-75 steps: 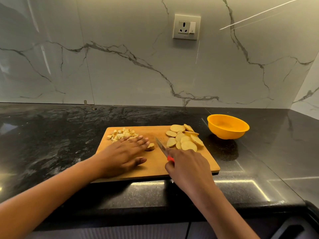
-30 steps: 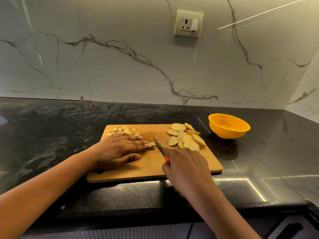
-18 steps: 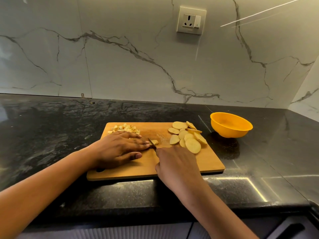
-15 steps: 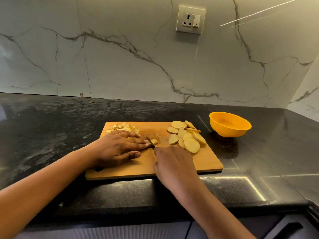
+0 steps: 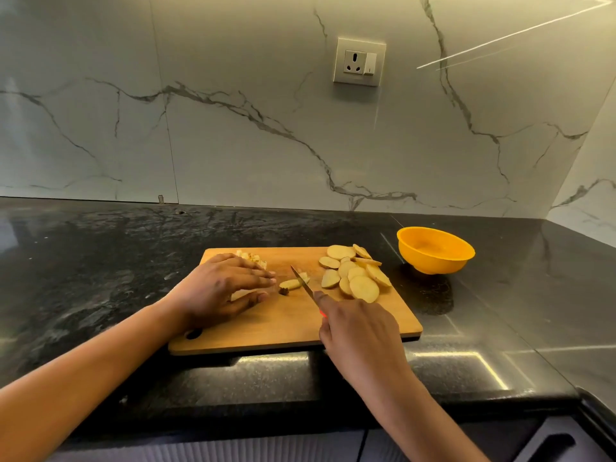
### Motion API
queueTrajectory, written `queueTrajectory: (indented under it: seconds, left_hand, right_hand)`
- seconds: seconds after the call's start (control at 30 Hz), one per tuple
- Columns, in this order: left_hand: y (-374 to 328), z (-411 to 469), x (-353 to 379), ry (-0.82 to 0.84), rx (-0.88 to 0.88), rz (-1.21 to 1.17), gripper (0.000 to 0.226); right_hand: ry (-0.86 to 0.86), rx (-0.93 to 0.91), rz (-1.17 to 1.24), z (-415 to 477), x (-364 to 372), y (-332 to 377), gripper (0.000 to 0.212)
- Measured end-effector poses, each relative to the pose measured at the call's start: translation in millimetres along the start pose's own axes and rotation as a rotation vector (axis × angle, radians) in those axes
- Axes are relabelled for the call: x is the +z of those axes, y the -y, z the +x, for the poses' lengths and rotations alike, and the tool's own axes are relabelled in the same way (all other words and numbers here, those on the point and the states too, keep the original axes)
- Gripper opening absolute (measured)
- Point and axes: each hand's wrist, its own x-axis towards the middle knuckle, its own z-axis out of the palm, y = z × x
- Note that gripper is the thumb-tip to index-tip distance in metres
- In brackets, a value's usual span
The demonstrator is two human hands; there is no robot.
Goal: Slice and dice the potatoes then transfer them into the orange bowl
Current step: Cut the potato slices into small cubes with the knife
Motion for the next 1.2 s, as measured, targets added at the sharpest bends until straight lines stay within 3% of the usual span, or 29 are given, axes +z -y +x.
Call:
queueTrajectory:
  seconds: [0.13, 0.23, 0.4, 0.57, 0.63, 0.83, 1.03, 1.13, 1.2]
  left_hand:
    - [-6, 7, 2, -0.131, -0.034, -0.006, 0.045]
    - [-12, 15, 7, 0.015, -0.023, 0.009, 0.053]
    - [-9, 23, 15, 0.23, 0.032, 0.056, 0.048]
    - [-5, 27, 15, 0.283, -0.162, 0.061, 0.094]
    - [-4, 23, 14, 0.22, -0.199, 0.018, 0.098]
    - [1, 24, 15, 0.058, -0.205, -0.089, 0.079]
    - [-13, 60, 22, 0.338, -0.128, -0.002, 0.071]
    - [-8, 68, 29, 0.301, -0.1, -0.059, 0.039]
    - [-5, 70, 29, 0.235, -0.069, -0.07, 0.032]
  right_hand:
    - [0.017, -0.009, -0.024, 7, 7, -4, 0.05]
    - [0.029, -0.031, -0.03, 7, 8, -7, 0.05]
    - [0.043, -0.06, -0.041, 3, 11, -7, 0.054]
    - [0.059, -0.064, -0.047, -2, 8, -10, 0.05]
    - [0.068, -0.056, -0.047, -4, 7, -13, 0.049]
    - [-0.011, 0.102, 0.017, -6, 3, -24, 0.043]
    - [-0.072, 0.21, 0.055, 16, 9, -26, 0.047]
    - [-0.14, 0.258, 0.075, 23, 14, -27, 0.048]
    - [-0.168, 0.281, 0.093, 25, 20, -27, 0.05]
